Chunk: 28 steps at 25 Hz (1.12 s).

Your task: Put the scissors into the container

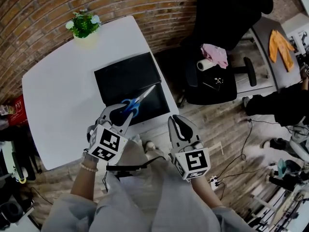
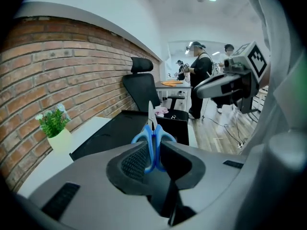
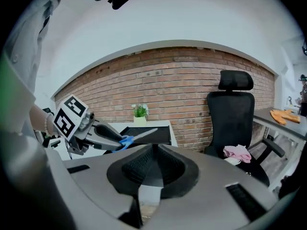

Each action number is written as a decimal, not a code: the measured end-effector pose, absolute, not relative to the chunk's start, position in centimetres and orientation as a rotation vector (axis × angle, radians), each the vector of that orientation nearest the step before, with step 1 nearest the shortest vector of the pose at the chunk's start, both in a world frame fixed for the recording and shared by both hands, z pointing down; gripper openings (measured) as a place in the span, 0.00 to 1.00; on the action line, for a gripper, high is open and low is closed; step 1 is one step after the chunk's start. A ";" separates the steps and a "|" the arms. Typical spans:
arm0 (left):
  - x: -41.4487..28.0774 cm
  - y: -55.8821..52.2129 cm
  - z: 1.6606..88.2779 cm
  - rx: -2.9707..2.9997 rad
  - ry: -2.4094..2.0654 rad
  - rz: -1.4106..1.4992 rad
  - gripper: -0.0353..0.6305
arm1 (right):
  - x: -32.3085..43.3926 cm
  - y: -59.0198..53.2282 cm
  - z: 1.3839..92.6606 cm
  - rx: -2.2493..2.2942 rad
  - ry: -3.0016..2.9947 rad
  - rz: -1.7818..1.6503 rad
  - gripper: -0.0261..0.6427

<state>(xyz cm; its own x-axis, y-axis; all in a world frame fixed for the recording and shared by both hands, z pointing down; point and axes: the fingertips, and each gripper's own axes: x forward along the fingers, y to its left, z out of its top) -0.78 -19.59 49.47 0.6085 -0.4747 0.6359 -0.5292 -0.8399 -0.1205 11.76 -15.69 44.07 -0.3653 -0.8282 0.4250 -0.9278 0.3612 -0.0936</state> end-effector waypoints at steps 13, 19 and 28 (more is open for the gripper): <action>0.9 -18.7 56.0 2.634 -0.461 1.631 0.20 | 12.7 -14.9 43.9 1.610 -2.291 0.476 0.13; 1.1 -18.7 57.9 2.540 -0.391 1.764 0.20 | 12.9 -14.6 43.8 1.622 -2.288 0.482 0.13; 0.7 -19.0 59.6 2.486 -0.384 1.883 0.20 | 13.2 -14.3 44.1 1.636 -2.272 0.500 0.13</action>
<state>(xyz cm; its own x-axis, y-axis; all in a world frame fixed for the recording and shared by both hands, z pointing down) 0.72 -19.05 59.60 0.2516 -0.1937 0.9482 -0.1930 -0.9701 -0.1470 13.22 -14.26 44.10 -0.3089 -0.8473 0.4320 -0.9504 0.2922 -0.1064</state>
